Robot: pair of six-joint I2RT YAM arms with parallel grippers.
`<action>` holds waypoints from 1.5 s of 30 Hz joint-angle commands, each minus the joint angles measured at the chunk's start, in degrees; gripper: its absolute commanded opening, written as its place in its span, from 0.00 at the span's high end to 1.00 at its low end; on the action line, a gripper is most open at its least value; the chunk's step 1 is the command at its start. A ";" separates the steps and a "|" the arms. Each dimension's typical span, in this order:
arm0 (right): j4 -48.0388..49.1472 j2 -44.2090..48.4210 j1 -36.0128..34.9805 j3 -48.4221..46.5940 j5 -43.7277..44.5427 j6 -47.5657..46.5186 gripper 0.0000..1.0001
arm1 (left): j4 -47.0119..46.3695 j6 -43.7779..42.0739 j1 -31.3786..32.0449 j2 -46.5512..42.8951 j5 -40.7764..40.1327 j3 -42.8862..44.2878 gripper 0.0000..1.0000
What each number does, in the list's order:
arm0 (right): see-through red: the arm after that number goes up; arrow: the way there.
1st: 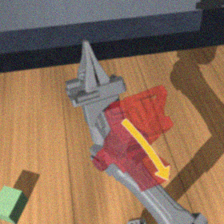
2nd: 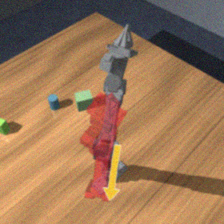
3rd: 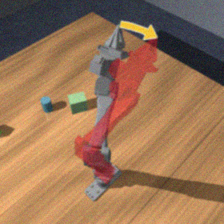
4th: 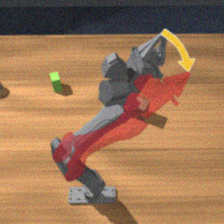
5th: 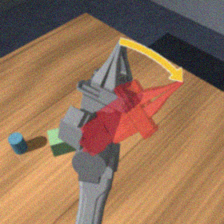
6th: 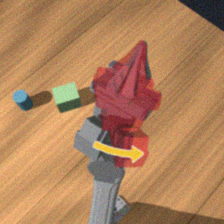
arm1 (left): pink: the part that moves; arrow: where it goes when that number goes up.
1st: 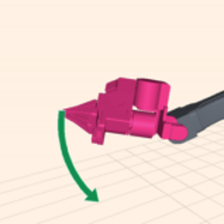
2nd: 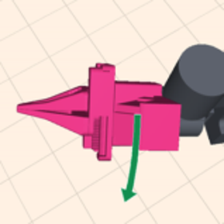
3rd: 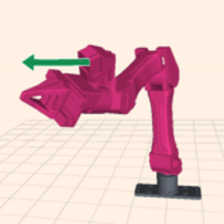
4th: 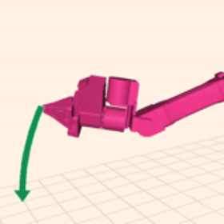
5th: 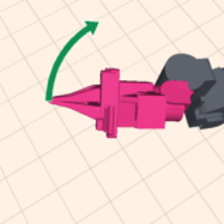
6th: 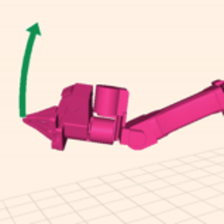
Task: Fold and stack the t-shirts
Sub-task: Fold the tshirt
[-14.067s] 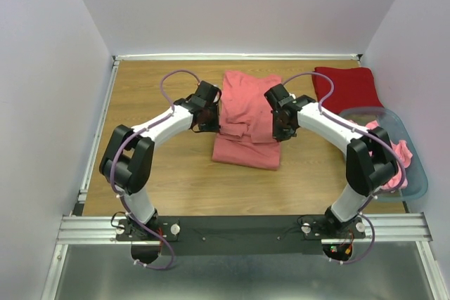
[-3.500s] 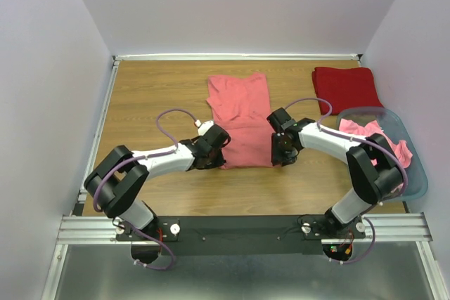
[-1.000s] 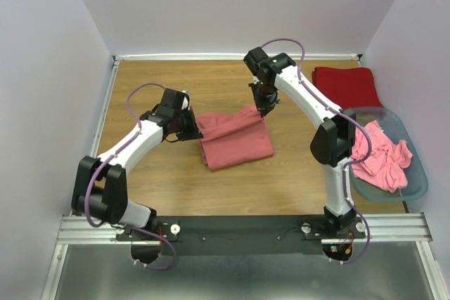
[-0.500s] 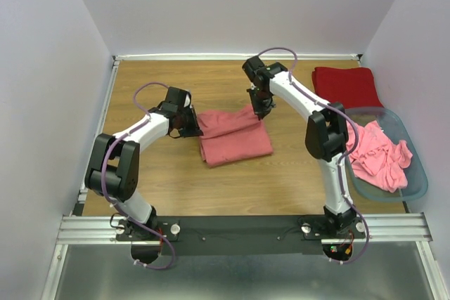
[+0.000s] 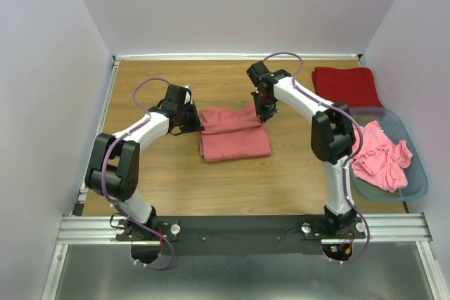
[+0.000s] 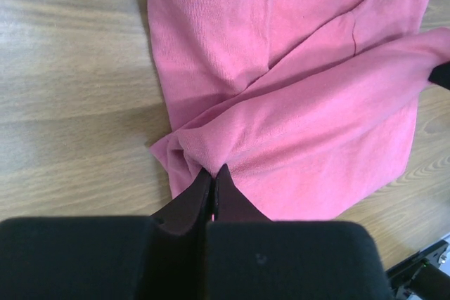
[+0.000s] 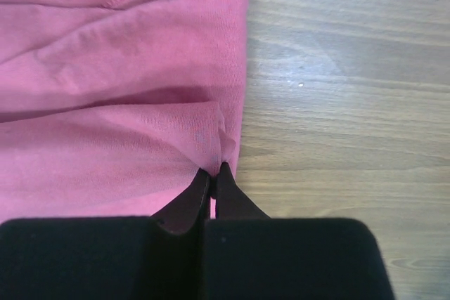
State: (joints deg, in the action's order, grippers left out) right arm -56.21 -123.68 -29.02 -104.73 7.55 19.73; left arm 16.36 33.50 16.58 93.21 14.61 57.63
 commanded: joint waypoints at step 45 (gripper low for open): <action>10.67 18.64 -1.57 14.63 2.31 -0.47 0.44 | -2.13 -4.50 1.52 -8.03 -12.85 1.97 0.06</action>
State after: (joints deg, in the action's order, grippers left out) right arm -48.82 -112.53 -28.12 -91.88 12.40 22.09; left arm 12.58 29.15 17.28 93.38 7.03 59.75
